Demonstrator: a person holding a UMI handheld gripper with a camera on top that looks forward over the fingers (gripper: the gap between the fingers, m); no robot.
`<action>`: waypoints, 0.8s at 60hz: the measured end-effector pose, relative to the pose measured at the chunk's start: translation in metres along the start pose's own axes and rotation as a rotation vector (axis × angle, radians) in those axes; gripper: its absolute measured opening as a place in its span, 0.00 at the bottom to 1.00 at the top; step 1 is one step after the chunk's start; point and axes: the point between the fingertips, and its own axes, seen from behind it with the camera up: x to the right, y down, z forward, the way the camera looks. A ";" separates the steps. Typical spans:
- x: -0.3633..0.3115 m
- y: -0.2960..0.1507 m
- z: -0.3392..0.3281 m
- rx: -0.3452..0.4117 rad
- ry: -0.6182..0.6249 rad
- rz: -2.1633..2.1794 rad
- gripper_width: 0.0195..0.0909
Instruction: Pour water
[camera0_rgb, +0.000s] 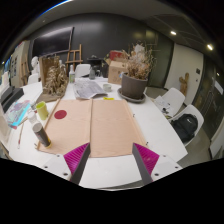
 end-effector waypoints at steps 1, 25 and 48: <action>-0.003 0.000 0.000 0.000 -0.009 -0.004 0.94; -0.167 0.025 0.001 0.022 -0.246 -0.080 0.93; -0.305 -0.005 0.066 0.180 -0.324 -0.047 0.92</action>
